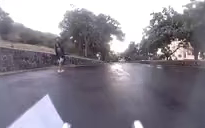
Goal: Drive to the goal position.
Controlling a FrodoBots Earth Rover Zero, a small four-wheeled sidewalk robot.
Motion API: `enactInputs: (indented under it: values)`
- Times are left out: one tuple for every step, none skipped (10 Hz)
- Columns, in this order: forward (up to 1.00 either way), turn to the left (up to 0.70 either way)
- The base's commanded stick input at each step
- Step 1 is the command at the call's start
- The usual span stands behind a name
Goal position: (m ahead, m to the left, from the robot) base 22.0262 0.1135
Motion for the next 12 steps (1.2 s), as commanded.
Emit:
enactInputs:
  values:
    - [0.5, -0.04]
    - [0.5, -0.3]
    - [0.5, -0.45]
    - [0.5, -0.26]
    - [0.5, -0.07]
    - [0.5, -0.17]
    - [0.5, -0.44]
    - [0.5, -0.23]
    - [0.5, -0.05]
    - [0.5, -0.01]
    - [0.5, -0.2]
    - [0.5, -0.46]
